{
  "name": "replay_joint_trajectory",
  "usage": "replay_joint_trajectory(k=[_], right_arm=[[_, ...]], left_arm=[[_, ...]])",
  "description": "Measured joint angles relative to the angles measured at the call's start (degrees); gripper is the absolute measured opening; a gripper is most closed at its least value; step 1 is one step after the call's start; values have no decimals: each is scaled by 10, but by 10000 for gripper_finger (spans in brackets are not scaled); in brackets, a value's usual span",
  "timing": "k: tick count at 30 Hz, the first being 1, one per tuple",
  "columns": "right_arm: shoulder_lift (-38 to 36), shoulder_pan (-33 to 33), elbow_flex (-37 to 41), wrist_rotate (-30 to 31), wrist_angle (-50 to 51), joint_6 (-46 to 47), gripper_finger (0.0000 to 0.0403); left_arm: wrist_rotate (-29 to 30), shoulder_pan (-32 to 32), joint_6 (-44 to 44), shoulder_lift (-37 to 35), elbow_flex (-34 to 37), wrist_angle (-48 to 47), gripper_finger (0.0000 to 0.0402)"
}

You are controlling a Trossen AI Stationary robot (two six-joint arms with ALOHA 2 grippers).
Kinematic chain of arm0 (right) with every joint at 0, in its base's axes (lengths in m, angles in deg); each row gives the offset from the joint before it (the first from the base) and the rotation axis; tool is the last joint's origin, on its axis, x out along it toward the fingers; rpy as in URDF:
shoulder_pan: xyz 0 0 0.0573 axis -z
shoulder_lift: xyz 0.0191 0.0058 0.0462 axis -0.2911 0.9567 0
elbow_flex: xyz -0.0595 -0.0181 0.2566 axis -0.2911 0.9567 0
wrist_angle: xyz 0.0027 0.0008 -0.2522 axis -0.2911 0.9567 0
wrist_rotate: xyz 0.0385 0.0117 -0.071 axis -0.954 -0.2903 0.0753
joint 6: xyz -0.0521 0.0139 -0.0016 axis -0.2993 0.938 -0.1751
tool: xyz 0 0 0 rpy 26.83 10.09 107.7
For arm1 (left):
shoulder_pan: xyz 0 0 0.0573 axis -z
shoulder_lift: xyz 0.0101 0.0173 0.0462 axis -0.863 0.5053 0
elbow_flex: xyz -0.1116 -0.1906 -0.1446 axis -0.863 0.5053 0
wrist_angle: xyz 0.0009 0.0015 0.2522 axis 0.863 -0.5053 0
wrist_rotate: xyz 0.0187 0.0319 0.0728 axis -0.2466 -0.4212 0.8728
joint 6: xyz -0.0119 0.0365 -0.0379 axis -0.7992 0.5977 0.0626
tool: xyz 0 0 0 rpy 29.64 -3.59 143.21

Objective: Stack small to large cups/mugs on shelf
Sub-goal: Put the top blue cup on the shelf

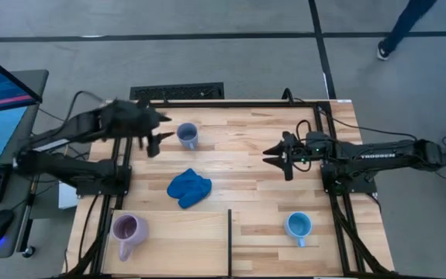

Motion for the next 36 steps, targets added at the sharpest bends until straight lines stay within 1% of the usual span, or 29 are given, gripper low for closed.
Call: replay_joint_trajectory(k=[3, 8, 10, 12, 16, 18, 21, 26, 32, 36], right_arm=[[23, -11, 0, 0, -26, 0, 176], [71, -25, 0, 0, -55, 0, 177], [90, -29, 0, 0, -66, 0, 178], [111, -29, 0, 0, -82, 0, 177], [141, -29, 0, 0, -134, 1, 176], [149, -29, 0, 0, -156, 1, 176], [155, -29, 0, -2, -183, 0, 177], [156, -29, 0, -2, -183, 0, 177], [156, -29, 0, -2, -182, 0, 177], [156, -29, 0, -2, -182, 0, 178]], left_arm=[[-73, -83, 13, 35, -18, -24, 215], [-161, -193, 19, 102, -64, -51, 215], [-178, -221, 18, 130, -85, -71, 215], [-180, -238, 19, 162, -106, -113, 215], [-179, -256, 22, 237, -142, -212, 215], [-179, -260, 23, 269, -150, -230, 215], [-180, -260, 10, 308, -152, -209, 215], [-179, -253, 1, 357, -153, -165, 215], [-130, -253, -1, 391, -153, -188, 215], [-138, -250, 24, 392, -153, -192, 215]])
